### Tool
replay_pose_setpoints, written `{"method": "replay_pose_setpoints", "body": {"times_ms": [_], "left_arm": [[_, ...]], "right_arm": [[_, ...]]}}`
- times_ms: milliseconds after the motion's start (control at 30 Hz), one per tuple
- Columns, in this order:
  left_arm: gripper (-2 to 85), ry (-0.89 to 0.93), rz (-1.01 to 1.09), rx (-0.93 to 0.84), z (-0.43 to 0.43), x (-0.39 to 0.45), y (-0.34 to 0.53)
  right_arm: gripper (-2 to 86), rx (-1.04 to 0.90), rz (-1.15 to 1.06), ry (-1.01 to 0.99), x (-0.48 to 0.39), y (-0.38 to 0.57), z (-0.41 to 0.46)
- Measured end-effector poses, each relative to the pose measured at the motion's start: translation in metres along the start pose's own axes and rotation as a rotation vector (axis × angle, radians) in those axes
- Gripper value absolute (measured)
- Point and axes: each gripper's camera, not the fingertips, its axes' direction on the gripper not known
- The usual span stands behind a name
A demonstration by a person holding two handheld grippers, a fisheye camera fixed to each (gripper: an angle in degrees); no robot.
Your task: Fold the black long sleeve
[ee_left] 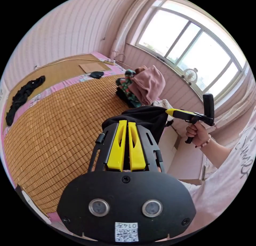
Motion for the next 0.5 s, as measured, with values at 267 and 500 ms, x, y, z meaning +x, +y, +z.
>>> {"method": "replay_pose_setpoints", "body": {"times_ms": [267,500], "left_arm": [[0.6,-0.002,0.154,0.023,-0.074,-0.027,0.117],[4.6,0.041,0.157,-0.179,0.013,-0.018,0.237]], "right_arm": [[-0.2,-0.037,0.024,-0.002,-0.021,0.011,0.145],[0.8,-0.306,0.078,0.076,0.018,0.100,0.236]]}}
